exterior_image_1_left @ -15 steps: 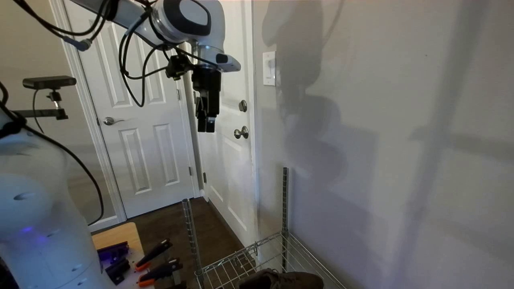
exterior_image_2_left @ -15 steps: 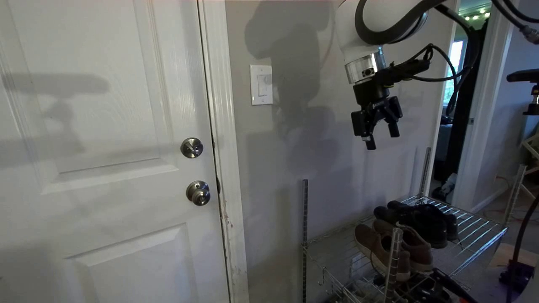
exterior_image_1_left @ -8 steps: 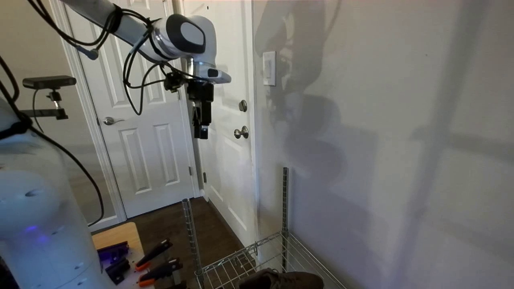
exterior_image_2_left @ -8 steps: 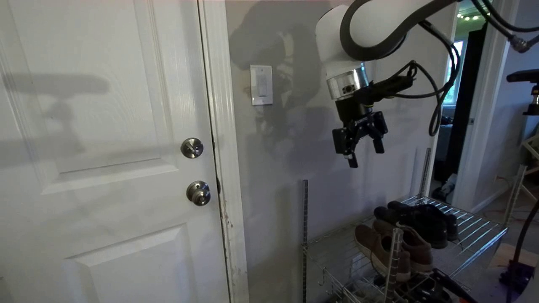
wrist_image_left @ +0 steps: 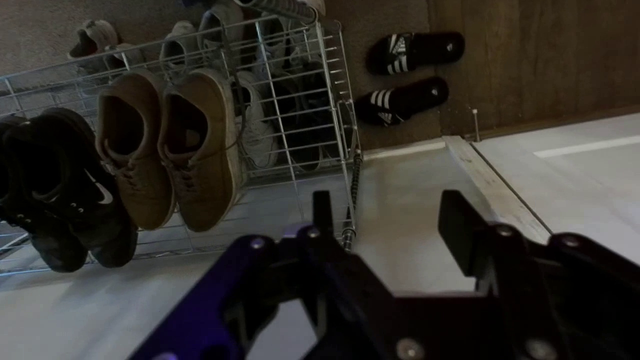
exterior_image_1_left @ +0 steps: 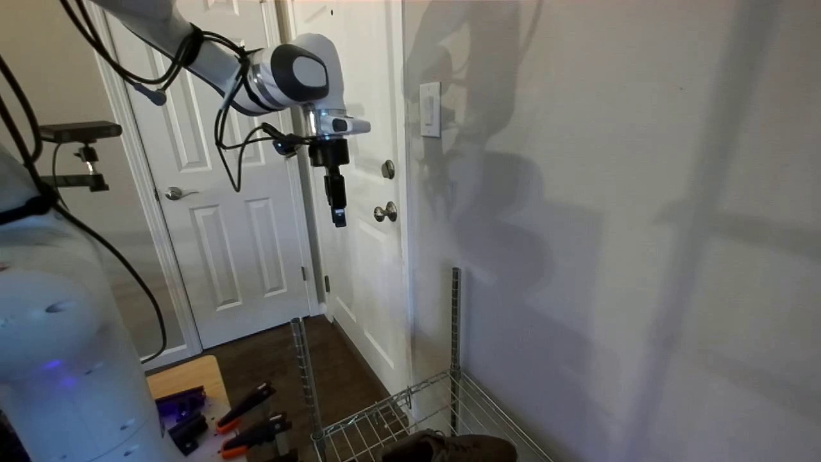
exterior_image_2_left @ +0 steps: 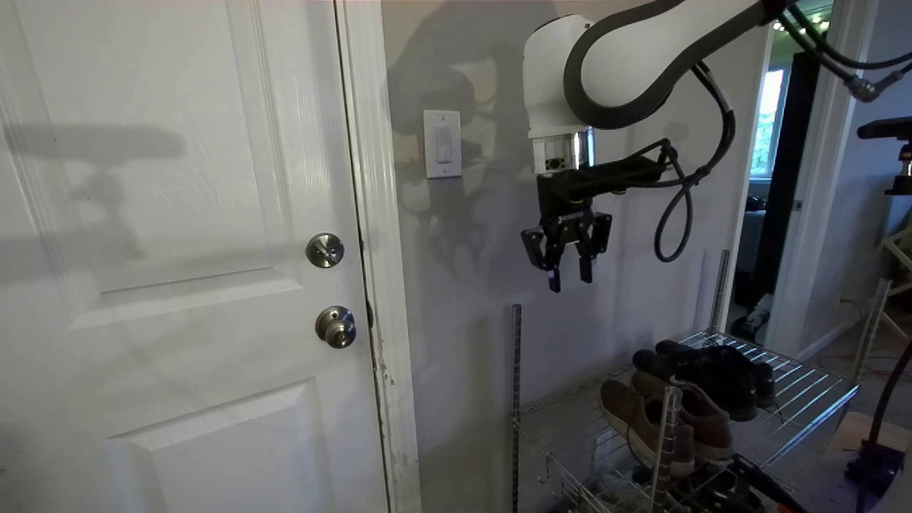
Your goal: Turn on the light switch
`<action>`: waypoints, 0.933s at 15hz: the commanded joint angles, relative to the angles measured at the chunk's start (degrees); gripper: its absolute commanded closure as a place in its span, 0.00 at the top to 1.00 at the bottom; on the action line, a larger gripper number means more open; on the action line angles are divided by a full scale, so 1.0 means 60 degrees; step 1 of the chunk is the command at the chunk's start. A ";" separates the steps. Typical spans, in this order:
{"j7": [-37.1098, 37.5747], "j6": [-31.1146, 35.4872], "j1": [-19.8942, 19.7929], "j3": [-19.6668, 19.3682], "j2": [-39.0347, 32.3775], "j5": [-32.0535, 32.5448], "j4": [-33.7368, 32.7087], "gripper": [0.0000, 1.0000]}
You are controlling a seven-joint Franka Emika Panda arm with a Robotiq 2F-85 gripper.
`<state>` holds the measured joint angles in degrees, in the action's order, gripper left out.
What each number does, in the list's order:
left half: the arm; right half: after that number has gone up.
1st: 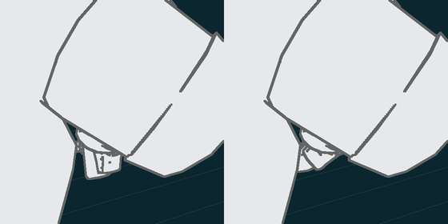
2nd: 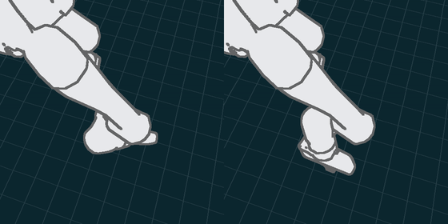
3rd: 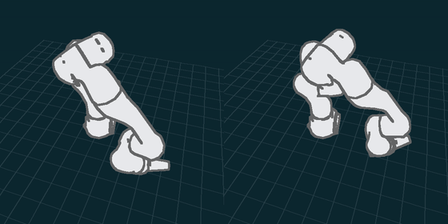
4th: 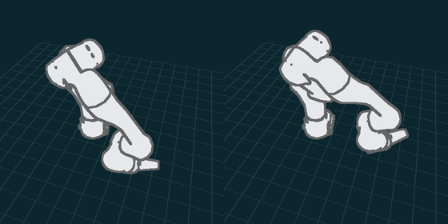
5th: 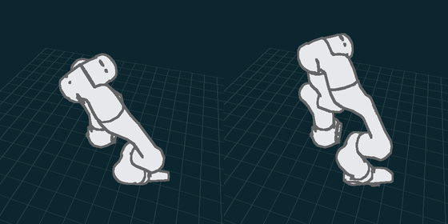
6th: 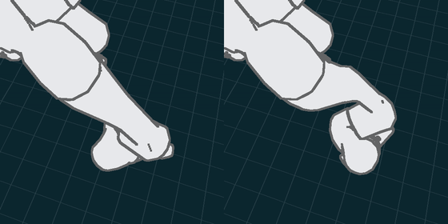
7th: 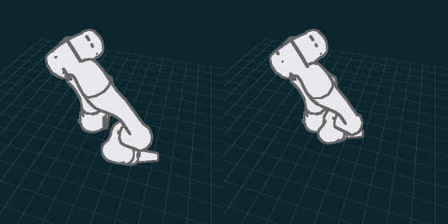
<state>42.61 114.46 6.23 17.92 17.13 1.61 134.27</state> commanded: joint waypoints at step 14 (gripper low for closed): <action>0.3651 0.6831 -0.1421 0.1190 0.0924 0.4756 0.1755 0.06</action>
<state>57.44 149.71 2.05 21.42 20.32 22.76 142.81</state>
